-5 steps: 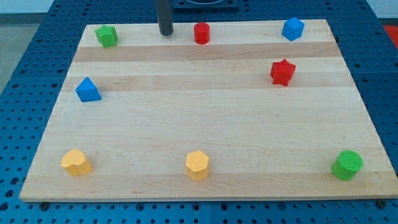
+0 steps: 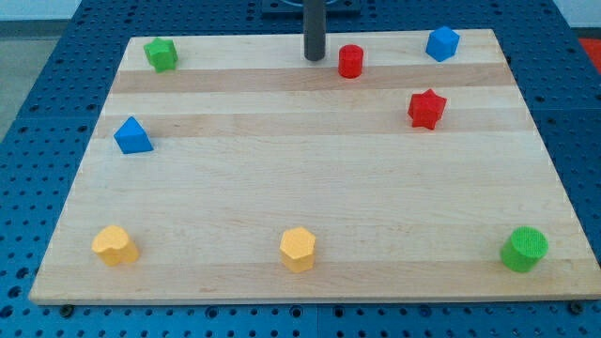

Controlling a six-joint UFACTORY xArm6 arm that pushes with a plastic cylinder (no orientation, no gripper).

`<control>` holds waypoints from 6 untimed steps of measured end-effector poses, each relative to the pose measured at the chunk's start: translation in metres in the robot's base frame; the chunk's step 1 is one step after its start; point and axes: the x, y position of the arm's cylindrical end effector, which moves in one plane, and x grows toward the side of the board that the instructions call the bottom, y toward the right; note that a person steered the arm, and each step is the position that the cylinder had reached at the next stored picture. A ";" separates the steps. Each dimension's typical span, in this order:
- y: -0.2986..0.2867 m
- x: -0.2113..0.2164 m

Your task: Move the red circle diagonally top left to the red circle

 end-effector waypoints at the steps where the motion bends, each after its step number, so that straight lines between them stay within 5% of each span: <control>1: 0.011 -0.007; 3: 0.069 0.050; 6: 0.048 0.051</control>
